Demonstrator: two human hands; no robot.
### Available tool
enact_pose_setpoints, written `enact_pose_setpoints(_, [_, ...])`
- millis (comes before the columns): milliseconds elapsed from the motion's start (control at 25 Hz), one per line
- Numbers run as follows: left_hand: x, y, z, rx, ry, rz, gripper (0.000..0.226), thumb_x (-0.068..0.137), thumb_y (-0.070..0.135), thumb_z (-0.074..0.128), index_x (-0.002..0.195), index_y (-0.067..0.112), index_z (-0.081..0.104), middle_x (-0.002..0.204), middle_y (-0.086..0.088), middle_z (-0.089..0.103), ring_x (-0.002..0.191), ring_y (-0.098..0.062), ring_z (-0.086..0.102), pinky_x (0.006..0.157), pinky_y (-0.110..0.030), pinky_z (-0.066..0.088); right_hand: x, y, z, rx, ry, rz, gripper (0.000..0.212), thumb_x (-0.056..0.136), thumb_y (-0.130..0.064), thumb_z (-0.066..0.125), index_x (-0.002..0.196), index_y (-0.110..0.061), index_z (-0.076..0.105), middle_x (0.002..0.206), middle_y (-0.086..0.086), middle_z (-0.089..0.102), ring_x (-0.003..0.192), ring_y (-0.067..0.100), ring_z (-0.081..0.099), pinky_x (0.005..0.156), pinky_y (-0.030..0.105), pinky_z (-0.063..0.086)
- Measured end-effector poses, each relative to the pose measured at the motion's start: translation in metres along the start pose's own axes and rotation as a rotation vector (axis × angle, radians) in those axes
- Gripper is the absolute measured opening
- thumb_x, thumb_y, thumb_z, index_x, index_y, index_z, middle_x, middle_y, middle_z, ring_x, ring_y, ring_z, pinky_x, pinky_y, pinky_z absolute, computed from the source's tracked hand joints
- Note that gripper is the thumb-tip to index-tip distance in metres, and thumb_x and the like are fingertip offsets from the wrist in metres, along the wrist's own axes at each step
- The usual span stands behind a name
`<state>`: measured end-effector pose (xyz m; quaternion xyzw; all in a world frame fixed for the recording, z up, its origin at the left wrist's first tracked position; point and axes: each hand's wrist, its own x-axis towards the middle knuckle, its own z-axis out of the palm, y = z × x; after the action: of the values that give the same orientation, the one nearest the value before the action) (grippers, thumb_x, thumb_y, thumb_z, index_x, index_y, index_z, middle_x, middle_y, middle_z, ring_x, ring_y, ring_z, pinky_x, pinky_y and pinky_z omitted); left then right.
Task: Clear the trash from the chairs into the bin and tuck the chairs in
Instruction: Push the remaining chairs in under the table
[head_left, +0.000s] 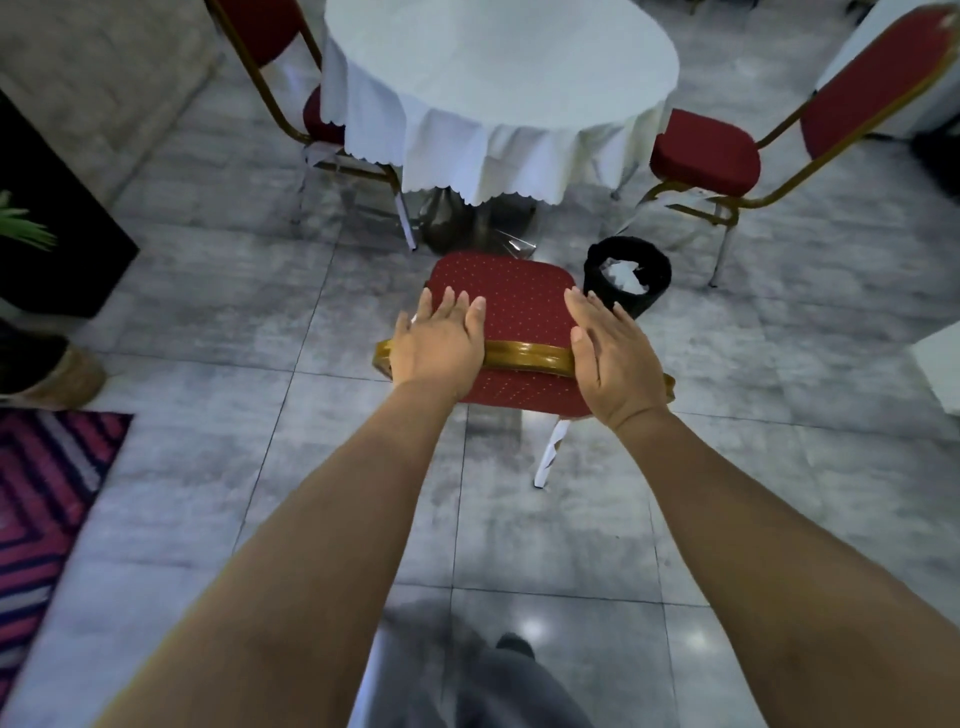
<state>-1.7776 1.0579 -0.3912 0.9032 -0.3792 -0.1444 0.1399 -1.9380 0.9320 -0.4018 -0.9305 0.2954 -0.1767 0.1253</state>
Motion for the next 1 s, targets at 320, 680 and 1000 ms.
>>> enact_pose_setpoints(320, [-0.030,0.068,0.035,-0.040,0.072,-0.029,0.062,0.100,0.056,0.005,0.155,0.032,0.016,0.164,0.005,0.004,0.151,-0.018,-0.007,0.119,-0.051,-0.003,-0.028,0.069,-0.030,0.030,0.033,0.123,0.060,0.096,-0.035,0.021,0.149,-0.015,0.041,0.159,0.003,0.034,0.148,0.018,0.027,0.123,0.041,0.014])
enact_pose_setpoints(680, [-0.009,0.054,0.038,0.007,0.251,0.284,0.063,0.096,0.052,0.011,0.153,0.031,0.027,0.162,0.005,0.019,0.151,-0.012,0.006,0.123,-0.038,0.006,-0.018,0.080,-0.022,-0.083,0.152,-0.043,0.053,0.099,-0.032,0.024,0.143,-0.021,0.050,0.154,0.001,0.043,0.147,0.019,0.030,0.119,0.050,0.018])
enact_pose_setpoints(1000, [0.073,0.051,0.023,0.014,0.207,0.271,0.070,0.093,0.054,0.004,0.155,0.026,0.020,0.163,0.006,0.016,0.151,-0.009,0.003,0.123,-0.034,0.001,0.059,0.090,-0.005,-0.087,0.112,0.010,0.056,0.098,-0.036,0.021,0.146,-0.021,0.047,0.155,0.000,0.041,0.147,0.016,0.029,0.122,0.045,0.014])
